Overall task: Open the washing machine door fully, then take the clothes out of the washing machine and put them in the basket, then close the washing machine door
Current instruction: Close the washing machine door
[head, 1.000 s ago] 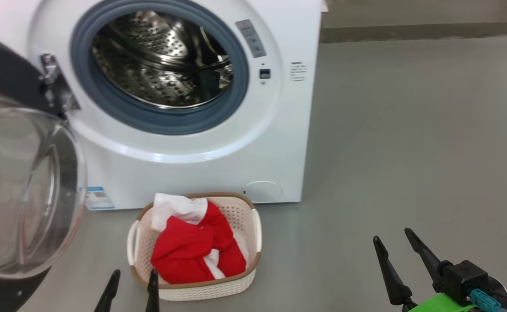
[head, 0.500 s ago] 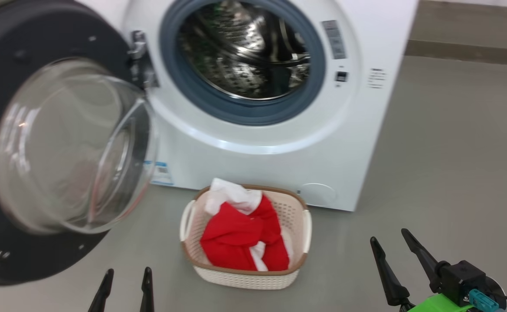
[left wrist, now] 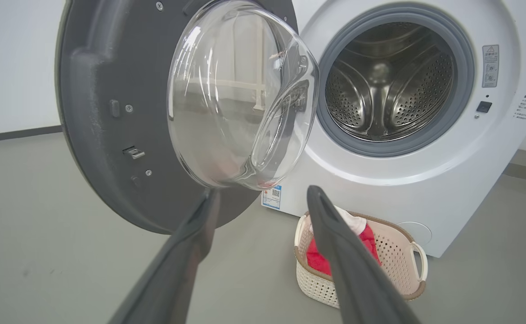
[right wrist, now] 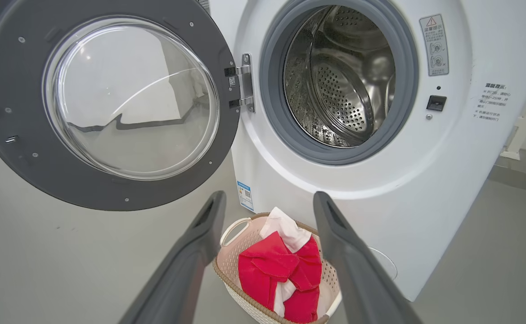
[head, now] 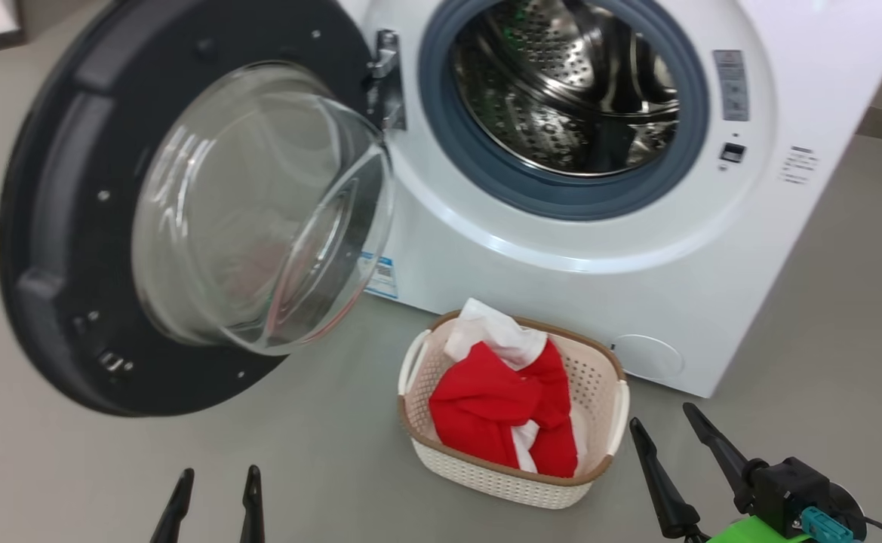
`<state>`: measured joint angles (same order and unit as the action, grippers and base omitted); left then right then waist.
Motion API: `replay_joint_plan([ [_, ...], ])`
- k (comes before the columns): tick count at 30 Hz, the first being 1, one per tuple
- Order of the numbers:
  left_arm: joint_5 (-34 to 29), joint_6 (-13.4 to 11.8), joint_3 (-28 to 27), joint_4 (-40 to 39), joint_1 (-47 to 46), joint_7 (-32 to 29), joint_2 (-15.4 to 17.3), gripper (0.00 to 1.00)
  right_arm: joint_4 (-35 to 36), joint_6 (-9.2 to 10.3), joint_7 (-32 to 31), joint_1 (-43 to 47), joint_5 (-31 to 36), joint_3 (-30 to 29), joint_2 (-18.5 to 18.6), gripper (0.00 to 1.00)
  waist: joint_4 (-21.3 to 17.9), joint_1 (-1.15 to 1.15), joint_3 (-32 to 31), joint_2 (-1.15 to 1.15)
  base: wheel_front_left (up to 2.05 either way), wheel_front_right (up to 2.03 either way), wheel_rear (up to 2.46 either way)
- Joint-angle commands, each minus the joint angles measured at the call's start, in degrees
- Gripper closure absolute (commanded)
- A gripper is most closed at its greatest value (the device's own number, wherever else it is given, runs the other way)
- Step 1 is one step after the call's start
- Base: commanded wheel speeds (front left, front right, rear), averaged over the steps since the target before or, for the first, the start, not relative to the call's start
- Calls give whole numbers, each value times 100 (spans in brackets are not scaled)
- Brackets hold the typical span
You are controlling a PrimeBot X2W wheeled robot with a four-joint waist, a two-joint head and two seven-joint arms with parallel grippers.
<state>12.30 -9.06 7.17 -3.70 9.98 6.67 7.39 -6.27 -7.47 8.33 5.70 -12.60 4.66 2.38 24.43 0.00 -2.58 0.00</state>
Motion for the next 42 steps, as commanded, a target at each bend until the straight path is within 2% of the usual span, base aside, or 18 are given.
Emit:
replay_joint_plan([
  [1,63,-47,-191,-141,-222,54,53,0,115,-2,48,-189,-44,163,50,0,184,0,29,0,0,0,0],
  [27,172,-119,-160,-101,-189,42,112,0,72,-2,34,-225,-56,246,50,0,159,0,17,0,0,0,0],
  [28,186,-117,-162,-100,-186,28,117,27,70,-2,35,-220,-54,250,50,0,155,0,12,0,0,0,0],
  [29,203,-107,-160,-102,-185,19,123,82,70,-2,36,-214,-53,251,50,0,151,0,8,0,0,0,0],
  [30,240,-89,-161,-107,-183,12,119,100,69,-2,37,-208,-52,249,50,0,149,0,4,0,0,0,0],
  [37,626,77,-270,-328,-209,126,74,100,69,-2,55,-199,-65,202,50,0,171,0,18,0,0,0,0],
  [40,1255,284,-426,-535,-236,209,-99,100,71,-2,65,-205,-73,193,50,0,189,0,30,0,0,0,0],
  [42,1899,465,-599,-692,-262,271,-225,100,74,-2,70,-211,-74,194,50,0,196,0,38,0,0,0,0],
])
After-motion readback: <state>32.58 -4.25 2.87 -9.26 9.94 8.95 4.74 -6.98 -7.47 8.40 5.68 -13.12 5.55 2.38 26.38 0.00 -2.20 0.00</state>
